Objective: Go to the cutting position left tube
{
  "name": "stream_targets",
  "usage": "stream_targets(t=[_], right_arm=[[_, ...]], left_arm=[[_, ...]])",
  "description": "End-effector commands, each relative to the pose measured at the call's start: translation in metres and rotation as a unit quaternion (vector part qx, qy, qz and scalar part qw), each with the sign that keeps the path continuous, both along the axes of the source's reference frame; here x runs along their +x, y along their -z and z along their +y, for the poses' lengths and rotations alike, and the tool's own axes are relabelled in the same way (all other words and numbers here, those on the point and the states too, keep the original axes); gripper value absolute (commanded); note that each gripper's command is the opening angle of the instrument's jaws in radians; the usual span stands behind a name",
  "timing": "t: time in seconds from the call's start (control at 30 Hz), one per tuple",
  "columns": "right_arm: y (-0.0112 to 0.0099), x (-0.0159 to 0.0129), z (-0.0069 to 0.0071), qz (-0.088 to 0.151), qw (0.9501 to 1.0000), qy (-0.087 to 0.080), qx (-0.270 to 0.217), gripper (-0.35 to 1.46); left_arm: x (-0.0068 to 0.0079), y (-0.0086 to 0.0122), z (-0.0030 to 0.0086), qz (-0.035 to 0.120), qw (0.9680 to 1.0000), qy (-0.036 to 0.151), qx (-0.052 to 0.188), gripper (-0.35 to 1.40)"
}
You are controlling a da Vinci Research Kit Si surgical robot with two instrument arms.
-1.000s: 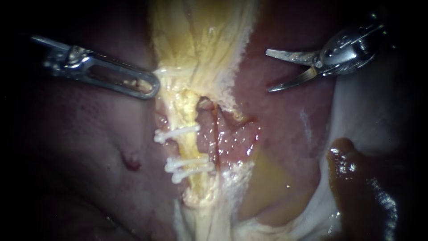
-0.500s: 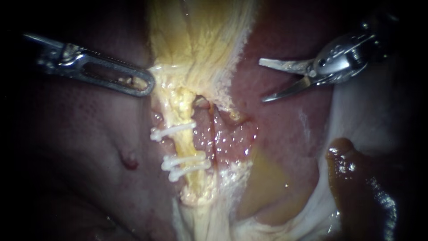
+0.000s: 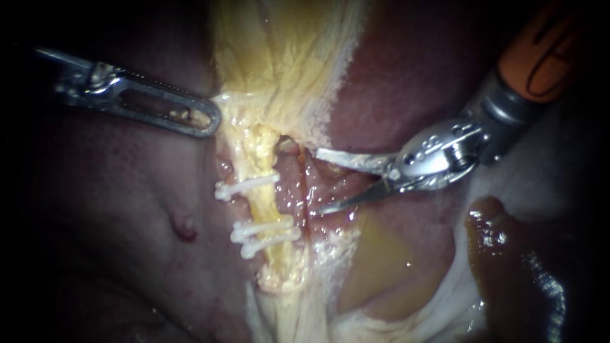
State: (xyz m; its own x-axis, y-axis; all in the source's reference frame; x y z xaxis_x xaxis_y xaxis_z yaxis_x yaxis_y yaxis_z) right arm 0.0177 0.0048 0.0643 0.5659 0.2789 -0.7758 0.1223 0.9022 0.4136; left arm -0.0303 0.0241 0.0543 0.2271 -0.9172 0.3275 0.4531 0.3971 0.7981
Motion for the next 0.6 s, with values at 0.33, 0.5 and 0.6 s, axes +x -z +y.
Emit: stream_targets(t=[0.33,0.5,0.6], right_arm=[[-0.0032,0.0023,-0.003,-0.005,0.9994,0.012,0.033,1.44],[-0.0044,0.0026,-0.0034,-0.007,0.9988,0.017,0.045,1.44],[-0.0053,0.0026,-0.0034,-0.008,0.9981,0.022,0.056,1.44]], left_arm=[[-0.0002,0.0003,-0.0002,0.001,1.0,0.001,0.0,-0.35],[-0.0002,0.0004,-0.0002,0.001,1.0,0.001,0.0,-0.35],[-0.0003,0.0005,-0.0002,0.001,1.0,0.002,0.0,-0.35]])
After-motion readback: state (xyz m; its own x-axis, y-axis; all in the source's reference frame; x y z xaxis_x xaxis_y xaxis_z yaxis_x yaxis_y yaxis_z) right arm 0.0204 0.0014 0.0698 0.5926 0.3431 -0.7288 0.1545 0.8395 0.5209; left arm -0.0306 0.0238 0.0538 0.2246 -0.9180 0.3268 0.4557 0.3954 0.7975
